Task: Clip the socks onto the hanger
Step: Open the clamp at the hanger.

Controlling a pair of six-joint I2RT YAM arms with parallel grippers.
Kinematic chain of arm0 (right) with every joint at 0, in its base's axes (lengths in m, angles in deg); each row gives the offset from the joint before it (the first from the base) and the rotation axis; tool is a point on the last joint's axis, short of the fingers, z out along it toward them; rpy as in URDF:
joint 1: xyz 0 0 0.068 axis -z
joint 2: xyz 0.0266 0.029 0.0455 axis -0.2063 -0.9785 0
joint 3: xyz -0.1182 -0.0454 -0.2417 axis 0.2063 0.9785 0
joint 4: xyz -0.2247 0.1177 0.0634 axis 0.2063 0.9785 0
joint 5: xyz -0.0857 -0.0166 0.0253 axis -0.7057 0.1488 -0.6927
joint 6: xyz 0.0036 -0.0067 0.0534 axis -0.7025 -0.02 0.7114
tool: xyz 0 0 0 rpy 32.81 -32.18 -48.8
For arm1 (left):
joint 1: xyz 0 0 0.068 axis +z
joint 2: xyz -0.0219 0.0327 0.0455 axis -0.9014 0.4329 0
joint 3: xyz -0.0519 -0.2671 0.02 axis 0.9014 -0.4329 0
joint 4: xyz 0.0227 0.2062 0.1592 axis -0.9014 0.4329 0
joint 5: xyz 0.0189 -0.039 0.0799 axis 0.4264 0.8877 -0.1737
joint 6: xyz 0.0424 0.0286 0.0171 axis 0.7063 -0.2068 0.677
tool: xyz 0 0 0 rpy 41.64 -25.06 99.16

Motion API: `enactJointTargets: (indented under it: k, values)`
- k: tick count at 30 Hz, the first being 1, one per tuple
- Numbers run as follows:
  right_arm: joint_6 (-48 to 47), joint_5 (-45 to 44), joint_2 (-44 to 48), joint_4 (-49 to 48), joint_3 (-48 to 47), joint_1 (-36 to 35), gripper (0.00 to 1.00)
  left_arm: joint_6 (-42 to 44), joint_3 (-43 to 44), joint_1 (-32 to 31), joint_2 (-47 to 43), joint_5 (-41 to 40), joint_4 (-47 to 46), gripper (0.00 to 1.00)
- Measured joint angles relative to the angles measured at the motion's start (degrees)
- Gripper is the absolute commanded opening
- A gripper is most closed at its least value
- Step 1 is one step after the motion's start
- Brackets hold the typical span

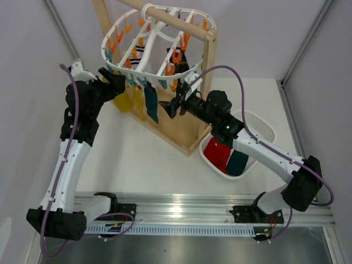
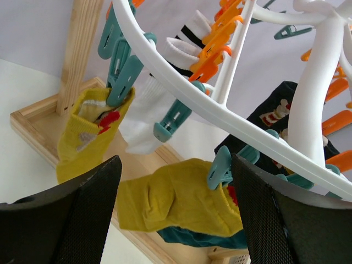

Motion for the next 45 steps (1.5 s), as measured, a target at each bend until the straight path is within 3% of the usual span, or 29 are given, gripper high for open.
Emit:
enactJointTargets:
  k: [14,33,39,45]
  values:
    - [1.27,-3.48,-1.55,-6.73,0.00,1.68,0.69,-0.13,0.00,0.59,0.00,1.14,-0.02,0.83]
    - [5.62,-0.13,-6.71,-10.58,-1.07,2.43,0.54,-1.07,0.00,0.98,0.00,1.88,0.00,0.83]
    - [7.04,0.24,-6.80,-12.46,-1.31,2.49,0.42,-1.11,0.00,1.05,0.00,1.88,0.00,0.83]
    - [8.00,1.27,-6.82,-12.85,-1.42,2.60,0.19,-1.53,0.00,1.11,0.00,2.62,0.00,0.83]
